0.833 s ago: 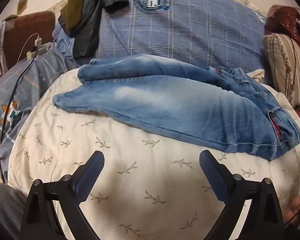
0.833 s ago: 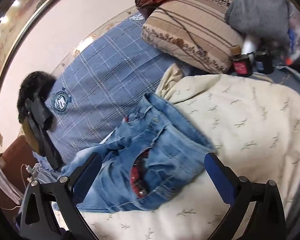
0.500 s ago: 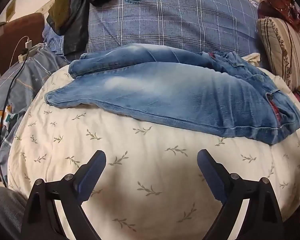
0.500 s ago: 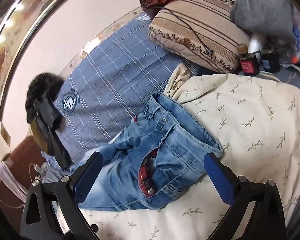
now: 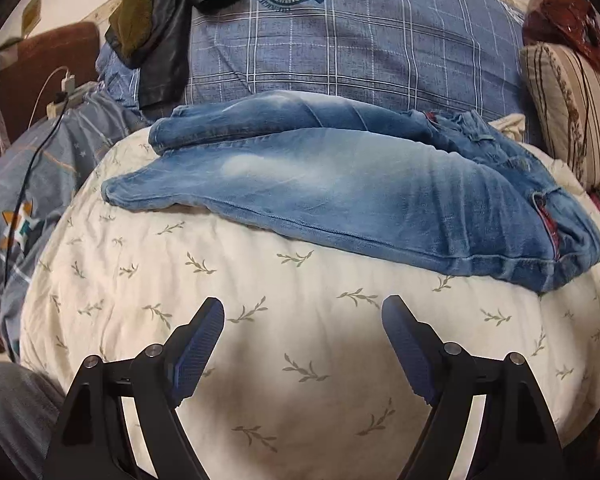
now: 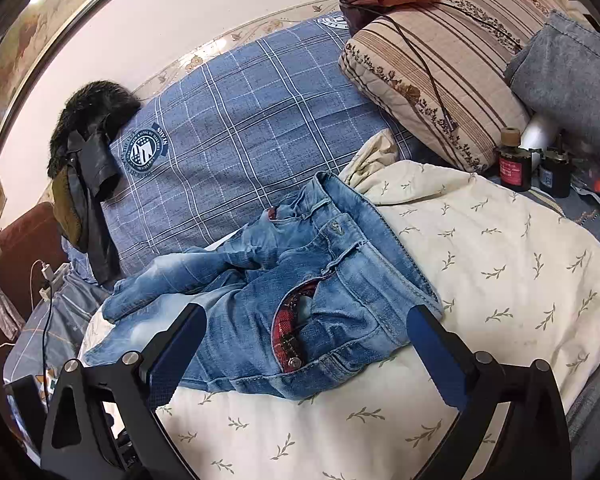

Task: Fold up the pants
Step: 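Approach the jeans lying on the sheet with both tools open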

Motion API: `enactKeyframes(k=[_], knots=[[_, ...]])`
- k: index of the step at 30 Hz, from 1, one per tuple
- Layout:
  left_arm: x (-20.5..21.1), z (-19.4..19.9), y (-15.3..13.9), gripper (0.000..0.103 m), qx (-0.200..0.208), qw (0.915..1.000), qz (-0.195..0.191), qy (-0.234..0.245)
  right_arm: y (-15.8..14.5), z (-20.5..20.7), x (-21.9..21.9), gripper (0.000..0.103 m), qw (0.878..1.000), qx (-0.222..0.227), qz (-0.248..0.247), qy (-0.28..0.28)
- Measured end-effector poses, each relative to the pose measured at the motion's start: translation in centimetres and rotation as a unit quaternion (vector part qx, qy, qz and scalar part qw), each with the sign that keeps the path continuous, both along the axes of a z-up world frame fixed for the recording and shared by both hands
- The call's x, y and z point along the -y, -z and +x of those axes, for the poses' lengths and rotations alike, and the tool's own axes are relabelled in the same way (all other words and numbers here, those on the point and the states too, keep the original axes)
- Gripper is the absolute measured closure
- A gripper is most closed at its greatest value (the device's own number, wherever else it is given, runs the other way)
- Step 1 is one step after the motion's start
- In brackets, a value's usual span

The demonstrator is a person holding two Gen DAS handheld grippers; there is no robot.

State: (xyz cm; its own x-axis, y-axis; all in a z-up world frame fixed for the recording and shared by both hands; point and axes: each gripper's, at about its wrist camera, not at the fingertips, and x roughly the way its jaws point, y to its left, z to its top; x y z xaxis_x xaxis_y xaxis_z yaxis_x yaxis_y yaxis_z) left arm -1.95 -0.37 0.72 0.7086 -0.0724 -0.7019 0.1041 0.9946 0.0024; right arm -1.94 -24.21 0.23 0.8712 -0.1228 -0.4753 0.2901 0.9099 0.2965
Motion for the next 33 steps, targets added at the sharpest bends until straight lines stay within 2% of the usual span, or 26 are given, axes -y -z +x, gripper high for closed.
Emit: enactKeyframes(k=[3,6,13,19,28,33], knots=[[0.0,0.0,-0.1,0.022,0.008,0.9999,-0.007,0.002,0.1,0.0,-0.2,0.002,1.0,-0.005,-0.018,-0.001],[0.0,-0.4,0.1,0.021,0.017,0.9998,-0.005,0.005,0.2,0.0,-0.1,0.002,1.0,-0.007,-0.013,-0.012],[0.3,-0.9,0.1,0.022,0.019,0.9996,-0.004,0.019,0.6,0.6,-1.7,0.002,0.998,-0.024,-0.024,-0.059],[0.5,-1.4,-0.3,0.022,0.031,0.9991,0.0,0.029,0.7,0.7,-2.0,0.005,0.997,-0.031,-0.036,-0.055],[0.5,-1.1,-0.3,0.022,0.024,0.9994,-0.003,0.026,0.8,0.7,-2.1,0.006,0.997,-0.031,-0.035,-0.059],[0.3,-0.8,-0.3,0.022,0.011,0.9993,-0.019,0.03,0.3,0.7,-1.9,0.009,0.997,-0.03,-0.031,-0.068]])
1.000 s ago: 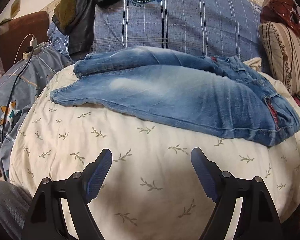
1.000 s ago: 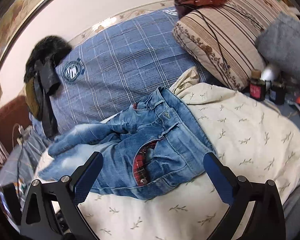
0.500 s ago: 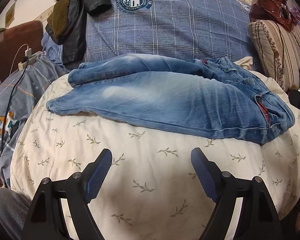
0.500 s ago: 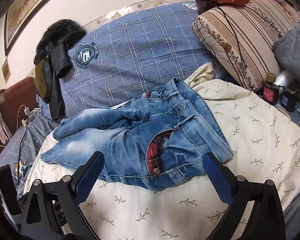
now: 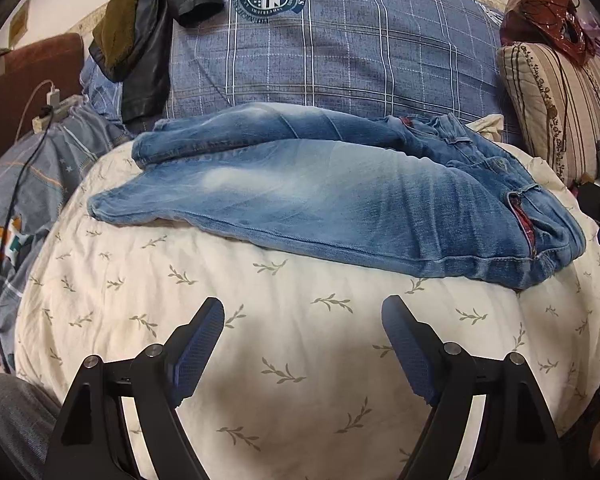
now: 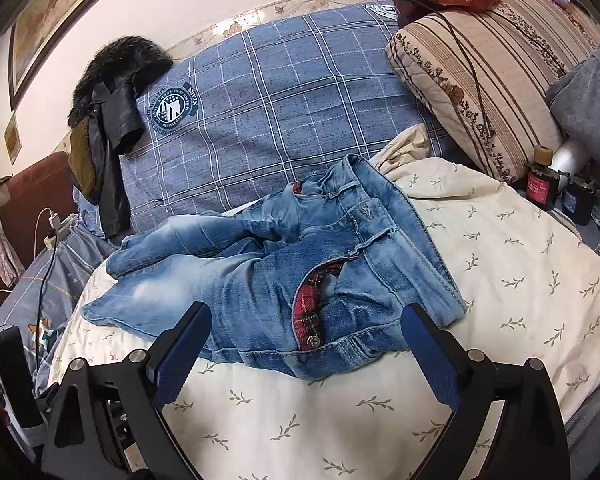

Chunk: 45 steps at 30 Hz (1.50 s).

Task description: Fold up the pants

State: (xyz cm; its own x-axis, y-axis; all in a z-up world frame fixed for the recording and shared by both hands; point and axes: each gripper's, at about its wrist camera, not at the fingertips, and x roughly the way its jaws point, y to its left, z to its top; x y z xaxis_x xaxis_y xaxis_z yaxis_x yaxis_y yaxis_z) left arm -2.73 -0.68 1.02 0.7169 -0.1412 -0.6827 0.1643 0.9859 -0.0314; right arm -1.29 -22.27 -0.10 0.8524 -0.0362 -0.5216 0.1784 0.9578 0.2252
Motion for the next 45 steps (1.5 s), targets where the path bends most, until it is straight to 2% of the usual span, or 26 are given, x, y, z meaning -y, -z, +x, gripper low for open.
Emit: enactKeyframes(k=[5,9,14,18,22,25,27,28,30,31,32,33,34,35,37,38,42,43,45], knots=[[-1.2,2.1,0.2,0.027,-0.069,0.9957,-0.06,0.013,-0.6,-0.4,2.7,0.01,0.999,-0.007,0.038,0.016],[-2.7,3.9,-0.1,0.027,-0.109,0.9876,-0.112,0.009,-0.1,-0.4,5.5,0.014,0.996,-0.03,0.074,0.029],[-3.6,6.2,0.4,0.027,-0.145,0.9783,-0.148,0.01,1.1,0.1,6.4,0.018,0.994,-0.066,0.073,0.05],[-4.1,7.4,1.2,0.029,-0.163,0.9717,-0.171,-0.004,2.3,0.8,6.4,0.019,0.991,-0.093,0.084,0.047],[-4.3,8.9,1.1,0.029,-0.177,0.9655,-0.191,-0.016,3.6,2.1,7.4,0.02,0.981,-0.122,0.146,0.033],[-4.4,11.7,1.0,0.029,-0.187,0.9583,-0.213,-0.036,3.8,3.9,8.3,0.02,0.978,-0.144,0.147,0.04],[-4.6,13.8,1.5,0.03,-0.19,0.9546,-0.221,-0.063,4.2,5.3,9.1,0.02,0.973,-0.16,0.165,0.032],[-4.4,14.7,1.5,0.03,-0.19,0.9552,-0.216,-0.067,4.5,5.8,9.5,0.023,0.972,-0.161,0.168,0.031],[-3.7,16.1,1.5,0.03,-0.195,0.9594,-0.193,-0.067,5.5,6.2,10.2,0.041,0.971,-0.166,0.168,0.039],[-3.4,16.7,1.6,0.032,-0.196,0.9614,-0.181,-0.067,6.1,6.2,10.6,0.05,0.968,-0.174,0.177,0.044],[-3.4,16.8,1.6,0.048,-0.193,0.9634,-0.171,-0.072,6.0,5.8,10.8,0.057,0.968,-0.167,0.185,0.042],[-3.4,16.7,1.6,0.064,-0.188,0.9671,-0.145,-0.092,5.8,5.6,10.6,0.064,0.969,-0.164,0.179,0.039],[-3.5,16.5,1.7,0.089,-0.185,0.9684,-0.129,-0.106,5.5,5.4,10.5,0.07,0.971,-0.16,0.173,0.036],[-4.1,16.3,1.9,0.092,-0.185,0.9667,-0.141,-0.106,5.0,5.1,10.3,0.076,0.974,-0.151,0.163,0.035],[-5.3,15.8,2.2,0.099,-0.191,0.9612,-0.168,-0.107,4.0,4.5,10.0,0.081,0.978,-0.139,0.15,0.032],[-6.0,15.3,1.9,0.1,-0.189,0.9596,-0.175,-0.112,3.4,4.2,9.9,0.083,0.98,-0.132,0.15,0.026],[-6.7,10.9,-0.6,0.1,-0.167,0.9646,-0.175,-0.104,2.2,1.9,10.6,0.085,0.98,-0.129,0.149,0.027],[-6.5,9.7,-0.7,0.1,-0.176,0.9638,-0.177,-0.095,2.2,1.4,10.9,0.085,0.98,-0.135,0.141,0.037],[-5.2,8.6,0.9,0.099,-0.206,0.9627,-0.156,-0.08,3.3,0.9,11.5,0.084,0.977,-0.16,0.128,0.063]])
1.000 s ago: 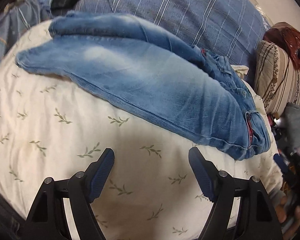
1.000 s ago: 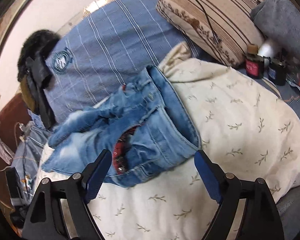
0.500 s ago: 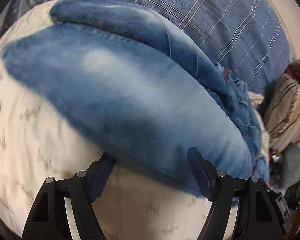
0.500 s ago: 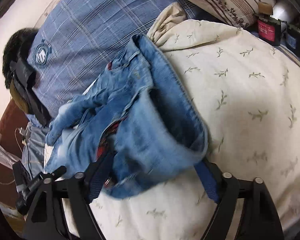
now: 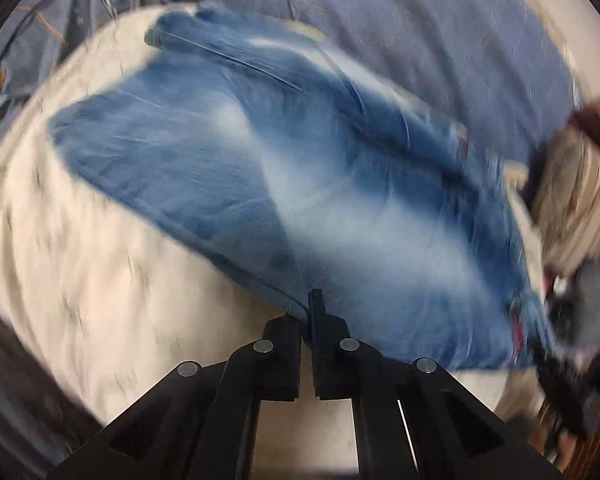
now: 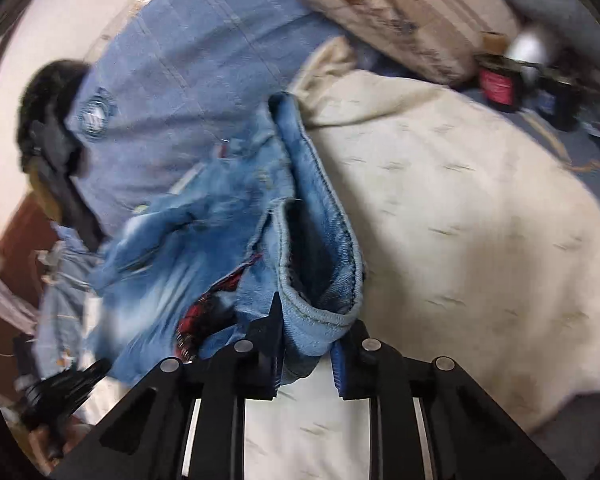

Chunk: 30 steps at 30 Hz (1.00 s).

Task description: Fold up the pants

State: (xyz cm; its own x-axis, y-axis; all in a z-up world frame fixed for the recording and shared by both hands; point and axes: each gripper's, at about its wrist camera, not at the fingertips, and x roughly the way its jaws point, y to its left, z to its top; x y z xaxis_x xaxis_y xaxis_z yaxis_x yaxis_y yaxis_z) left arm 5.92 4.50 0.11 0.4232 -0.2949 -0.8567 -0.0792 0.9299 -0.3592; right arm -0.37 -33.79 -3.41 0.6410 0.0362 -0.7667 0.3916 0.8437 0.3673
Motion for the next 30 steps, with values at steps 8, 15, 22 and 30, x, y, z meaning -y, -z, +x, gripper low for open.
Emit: enactKeyframes(k=[8,15,22,30], knots=[[1.3,-0.9,0.9,0.084,0.053,0.9977,0.03,0.029,-2.0,-0.3,-2.5,0.024,0.991,0.01,-0.128,0.031],[-7.7,-2.3,-3.5,0.051,0.073,0.9931,-0.004,-0.091,-7.9,-0.7,-11.6,0.02,0.975,0.123,-0.152,-0.107],[-15.2,2.4,-2.2,0.05,0.019,0.9832,-0.034,-0.178,-3.0,5.7,-25.1,0.021,0.923,0.052,-0.047,-0.378],[-18.3,4.7,2.1,0.052,-0.011,0.9696,-0.101,-0.222,2.7,8.7,-33.8,0.042,0.883,-0.011,-0.097,-0.459]])
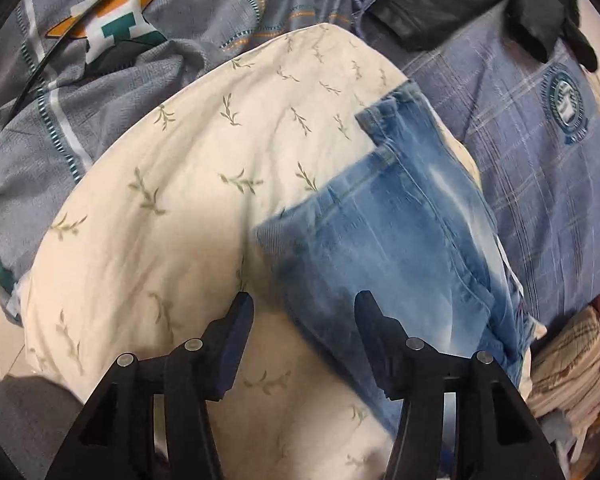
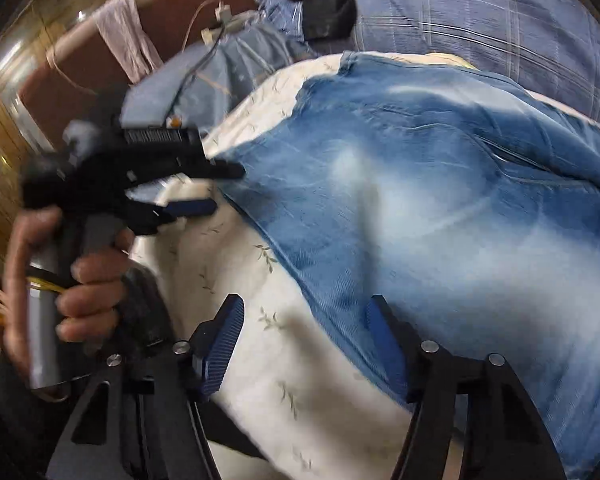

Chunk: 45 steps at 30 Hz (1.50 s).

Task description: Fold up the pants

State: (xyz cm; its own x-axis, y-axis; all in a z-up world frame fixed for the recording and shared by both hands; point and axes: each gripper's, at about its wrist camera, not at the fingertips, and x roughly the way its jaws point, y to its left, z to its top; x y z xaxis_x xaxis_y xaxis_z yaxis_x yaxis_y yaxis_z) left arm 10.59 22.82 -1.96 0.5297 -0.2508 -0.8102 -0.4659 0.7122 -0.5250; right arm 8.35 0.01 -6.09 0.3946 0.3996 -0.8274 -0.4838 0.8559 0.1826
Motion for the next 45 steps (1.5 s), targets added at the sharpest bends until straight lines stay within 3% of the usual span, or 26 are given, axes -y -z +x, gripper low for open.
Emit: enactKeyframes(k=[1,2,3,4,7,10,12,14,16,18,19,20,22,23,25,30,33,36,38,41,45], knots=[[-0.1,0.7,0.1,0.052,0.0,1.0,0.003,-0.002,0.2,0.1,-0.3,0.049,1.0,0.002,-0.011,0.0],[0.0,1.2,0.0,0.06,0.002,0.9998,0.017,-0.005,0.6,-0.2,-0.6,0.06,1.0,0.006,-0.023,0.002],[0.2,1.2,-0.1,0.073,0.001,0.9996,0.028,-0.009,0.9,0.2,-0.6,0.066,0.999,0.008,-0.031,0.008],[0.3,1.2,0.0,0.095,-0.006,0.9989,0.043,-0.016,1.1,0.3,-0.4,0.075,0.999,0.011,-0.035,0.013],[0.4,-0.6,-1.3,0.097,0.012,0.9979,0.049,-0.04,0.3,0.3,0.1,0.091,1.0,0.011,-0.015,0.025],[1.6,-3.5,-4.1,0.097,0.055,0.987,0.135,-0.068,-1.0,0.3,-0.3,0.092,1.0,0.009,0.012,0.018],[2.7,-3.4,-3.7,0.096,0.036,0.9822,0.172,-0.067,-0.9,-0.2,-1.1,0.092,1.0,0.008,-0.008,0.019],[3.0,-2.4,-2.4,0.095,-0.002,0.9838,0.169,-0.06,0.9,0.4,-1.3,0.087,0.999,-0.017,-0.022,0.026],[3.0,-2.1,-2.0,0.093,-0.017,0.9844,0.164,-0.061,1.9,0.5,-0.7,0.085,0.999,-0.034,-0.004,0.034],[2.8,-2.6,-2.6,0.088,0.01,0.9858,0.152,-0.072,1.1,0.3,0.5,0.065,0.997,-0.041,0.042,0.042],[2.6,-3.3,-3.2,0.078,0.031,0.9849,0.149,-0.084,0.6,0.2,1.1,0.046,0.996,-0.042,0.063,0.046],[2.6,-3.9,-4.0,0.061,0.059,0.9817,0.151,-0.1,-0.3,0.0,2.0,0.041,0.994,-0.035,0.087,0.053],[3.1,-5.6,-5.2,0.043,0.102,0.9739,0.169,-0.112,-2.2,-0.4,3.8,0.04,0.992,-0.016,0.113,0.062],[4.0,-6.0,-6.0,0.04,0.124,0.9679,0.19,-0.107,-3.3,-0.5,5.1,0.037,0.99,-0.005,0.124,0.071],[5.7,-6.6,-6.9,0.04,0.142,0.9666,0.201,-0.07,-5.2,-0.8,8.0,0.033,0.985,0.01,0.14,0.101],[12.5,-5.0,-9.1,0.04,0.172,0.9728,0.14,0.068,-8.3,-0.6,15.6,0.026,0.968,0.033,0.185,0.167],[16.8,-2.9,-10.5,0.04,0.185,0.9679,0.114,0.126,-9.9,0.4,20.1,0.026,0.962,0.034,0.198,0.186],[21.6,0.5,-11.7,0.039,0.208,0.9542,0.097,0.192,-11.1,2.1,24.7,0.025,0.951,0.044,0.202,0.231],[23.9,3.1,-10.8,0.038,0.211,0.9491,0.07,0.223,-11.2,3.9,27.0,0.024,0.951,0.049,0.168,0.256],[24.4,7.3,-7.5,0.039,0.189,0.9492,0.049,0.247,-10.0,7.5,30.6,0.024,0.944,0.022,0.154,0.291],[23.7,10.2,-1.5,0.04,0.139,0.9609,0.033,0.237,-7.7,13.0,34.8,0.024,0.931,-0.01,0.13,0.34]])
